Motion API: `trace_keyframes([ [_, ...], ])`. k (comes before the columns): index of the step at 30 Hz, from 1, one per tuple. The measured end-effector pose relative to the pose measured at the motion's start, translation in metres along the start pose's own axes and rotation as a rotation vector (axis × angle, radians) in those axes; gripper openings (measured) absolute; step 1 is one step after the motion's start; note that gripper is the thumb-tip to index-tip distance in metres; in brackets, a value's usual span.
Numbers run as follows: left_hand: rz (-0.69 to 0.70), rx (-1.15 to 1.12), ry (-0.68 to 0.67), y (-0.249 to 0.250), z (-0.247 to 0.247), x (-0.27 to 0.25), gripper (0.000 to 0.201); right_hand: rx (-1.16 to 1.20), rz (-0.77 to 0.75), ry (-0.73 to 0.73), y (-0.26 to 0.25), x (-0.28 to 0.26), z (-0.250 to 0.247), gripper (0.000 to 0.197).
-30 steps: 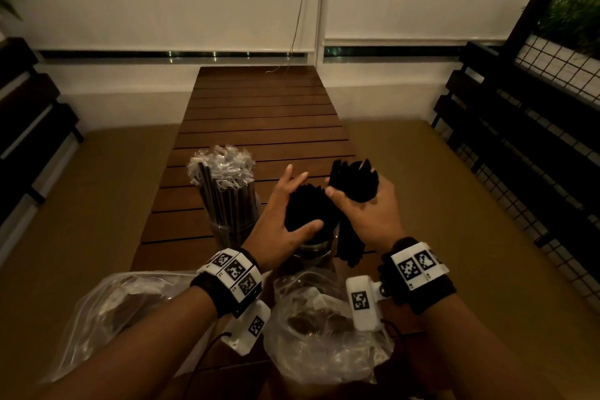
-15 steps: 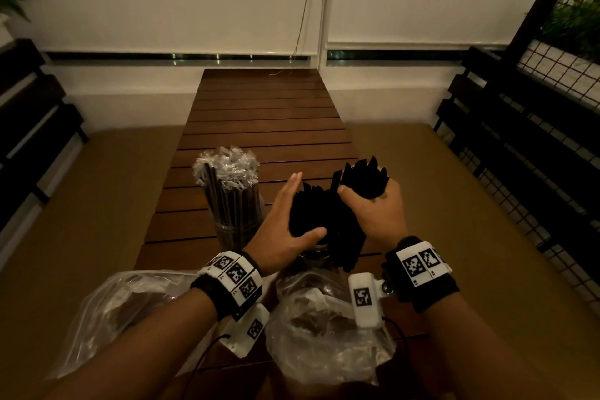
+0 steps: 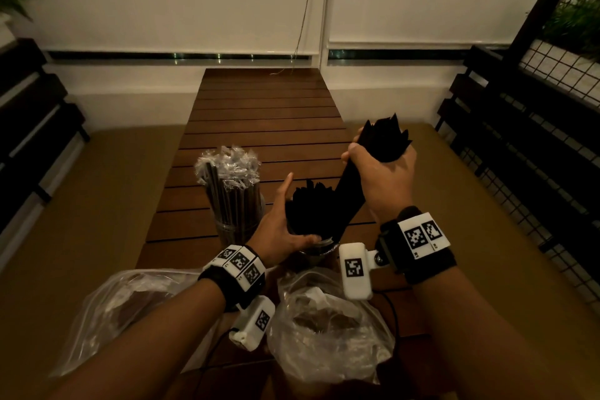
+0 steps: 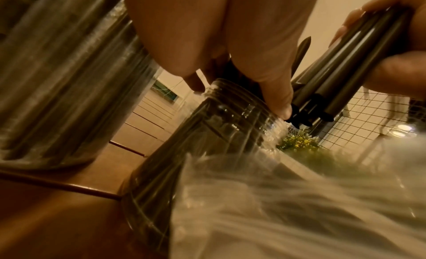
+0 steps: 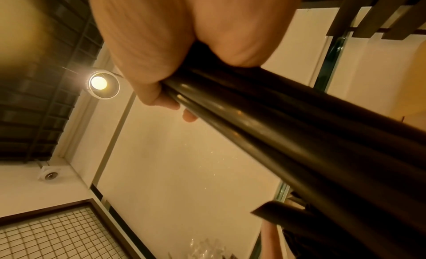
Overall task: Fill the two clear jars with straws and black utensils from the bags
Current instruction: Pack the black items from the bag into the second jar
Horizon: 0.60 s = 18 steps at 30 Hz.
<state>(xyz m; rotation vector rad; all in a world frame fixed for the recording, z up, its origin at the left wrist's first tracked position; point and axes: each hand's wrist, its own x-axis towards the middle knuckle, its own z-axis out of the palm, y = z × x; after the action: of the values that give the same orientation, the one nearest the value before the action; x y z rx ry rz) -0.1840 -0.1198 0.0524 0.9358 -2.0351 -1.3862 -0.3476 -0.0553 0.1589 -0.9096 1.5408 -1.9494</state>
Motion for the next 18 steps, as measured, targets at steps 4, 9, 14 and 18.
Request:
trace_keyframes([
  [4,-0.004,0.016,-0.014,0.0,0.002,0.0,0.121,0.049,-0.011,0.119,0.003,0.0,0.007,0.019],
  [9,0.029,0.095,-0.031,0.0,-0.002,0.002,0.114,0.039,0.01,0.303,0.016,-0.005,0.021,0.044],
  [14,0.052,0.099,-0.088,-0.003,-0.003,0.002,0.117,0.055,0.008,0.394,0.02,-0.006,0.022,0.061],
  [18,0.045,0.077,-0.152,-0.002,-0.006,0.004,0.126,0.038,0.014,0.379,0.024,-0.004,0.022,0.053],
])
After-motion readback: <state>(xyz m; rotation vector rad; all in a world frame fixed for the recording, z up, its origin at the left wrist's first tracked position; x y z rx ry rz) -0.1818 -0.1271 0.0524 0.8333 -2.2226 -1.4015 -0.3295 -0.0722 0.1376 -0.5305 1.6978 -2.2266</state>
